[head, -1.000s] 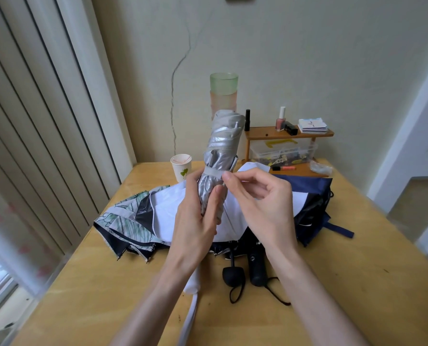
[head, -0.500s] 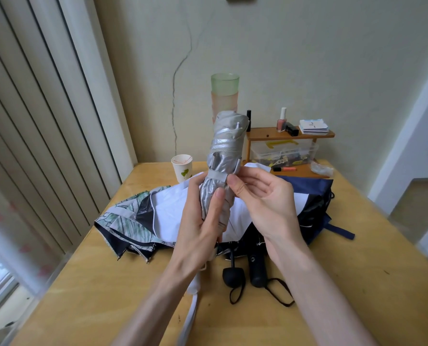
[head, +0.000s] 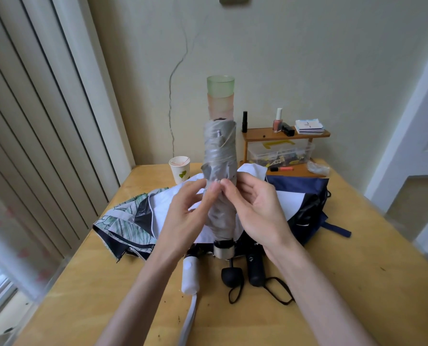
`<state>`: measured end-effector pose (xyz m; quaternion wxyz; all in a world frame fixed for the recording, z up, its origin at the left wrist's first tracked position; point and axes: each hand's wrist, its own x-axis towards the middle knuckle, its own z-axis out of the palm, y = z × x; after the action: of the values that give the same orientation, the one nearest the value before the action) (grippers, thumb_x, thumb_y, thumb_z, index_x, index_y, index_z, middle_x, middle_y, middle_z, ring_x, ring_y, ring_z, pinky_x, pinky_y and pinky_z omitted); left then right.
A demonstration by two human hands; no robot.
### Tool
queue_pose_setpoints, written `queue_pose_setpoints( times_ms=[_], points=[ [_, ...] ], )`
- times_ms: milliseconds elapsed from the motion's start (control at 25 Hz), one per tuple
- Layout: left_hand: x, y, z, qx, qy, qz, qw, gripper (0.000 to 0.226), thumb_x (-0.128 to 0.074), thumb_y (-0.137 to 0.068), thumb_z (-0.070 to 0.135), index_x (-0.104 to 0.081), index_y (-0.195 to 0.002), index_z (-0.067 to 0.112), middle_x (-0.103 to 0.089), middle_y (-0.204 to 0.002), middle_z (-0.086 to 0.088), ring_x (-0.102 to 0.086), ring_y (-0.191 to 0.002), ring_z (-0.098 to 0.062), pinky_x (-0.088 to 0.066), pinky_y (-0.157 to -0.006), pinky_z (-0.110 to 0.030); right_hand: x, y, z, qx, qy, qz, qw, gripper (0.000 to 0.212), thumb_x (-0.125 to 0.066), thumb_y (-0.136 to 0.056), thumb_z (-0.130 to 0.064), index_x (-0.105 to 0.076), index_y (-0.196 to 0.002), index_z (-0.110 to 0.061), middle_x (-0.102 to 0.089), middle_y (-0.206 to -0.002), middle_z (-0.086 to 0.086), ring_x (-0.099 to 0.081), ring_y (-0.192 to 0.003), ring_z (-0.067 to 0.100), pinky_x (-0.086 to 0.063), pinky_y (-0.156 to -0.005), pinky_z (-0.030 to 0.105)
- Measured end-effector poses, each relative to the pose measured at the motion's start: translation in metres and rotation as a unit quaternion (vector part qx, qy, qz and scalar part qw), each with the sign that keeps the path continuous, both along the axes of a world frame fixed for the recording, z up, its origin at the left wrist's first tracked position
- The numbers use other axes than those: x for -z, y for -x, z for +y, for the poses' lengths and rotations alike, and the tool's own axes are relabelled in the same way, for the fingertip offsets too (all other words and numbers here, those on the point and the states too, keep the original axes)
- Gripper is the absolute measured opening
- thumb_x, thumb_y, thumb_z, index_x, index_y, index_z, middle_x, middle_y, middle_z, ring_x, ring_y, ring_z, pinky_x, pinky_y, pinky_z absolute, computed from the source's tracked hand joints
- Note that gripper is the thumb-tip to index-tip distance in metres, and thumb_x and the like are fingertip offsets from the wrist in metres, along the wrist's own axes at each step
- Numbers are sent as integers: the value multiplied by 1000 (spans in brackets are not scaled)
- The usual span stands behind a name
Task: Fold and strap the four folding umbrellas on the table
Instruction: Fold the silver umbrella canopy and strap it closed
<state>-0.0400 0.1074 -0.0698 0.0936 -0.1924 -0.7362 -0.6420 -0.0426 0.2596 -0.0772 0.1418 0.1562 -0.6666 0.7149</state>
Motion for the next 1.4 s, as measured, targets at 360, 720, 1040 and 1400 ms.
queue_pose_setpoints(
  times_ms=[360, 720, 1040, 1400],
  points=[
    [-5, -1, -11, 39, -75, -74, 994, 31, -54, -107, 26, -75, -123, 8, -80, -114, -9, -76, -107, -25, -61, -79, -28, -6, 0, 8, -14, -74, 8, 997, 23, -62, -106, -37, -78, -119, -26, -74, -121, -2, -68, -122, 15, -52, -110, 47],
    [4, 7, -17, 27, -156, -119, 980, 39, -56, -106, 34, -74, -123, 4, -77, -120, -16, -71, -117, -34, -59, -97, -42, 2, -4, -3, -76, -118, -60, 988, 47, -79, -94, -35, -59, -137, -33, -74, -119, -13, -74, -104, 5, -61, -88, 27],
    [-8, 6, -22, -196, -131, 4, 972, 35, -86, -79, 40, -67, -96, 17, -61, -88, 3, -60, -70, -10, -49, -70, -29, 6, -4, -3, 110, -225, 27, 968, 34, -82, -91, -40, -65, -120, -34, -72, -94, -20, -71, -87, 6, -57, -75, 26],
    [-12, 5, -28, -138, -161, -18, 977, 18, -76, -95, 18, -74, -96, 0, -73, -81, -2, -70, -74, -13, -57, -67, -24, 3, -10, -8, 90, -233, 29, 968, 32, -54, -101, -63, -62, -121, -38, -73, -102, -26, -71, -96, 2, -58, -85, 34]
  ],
)
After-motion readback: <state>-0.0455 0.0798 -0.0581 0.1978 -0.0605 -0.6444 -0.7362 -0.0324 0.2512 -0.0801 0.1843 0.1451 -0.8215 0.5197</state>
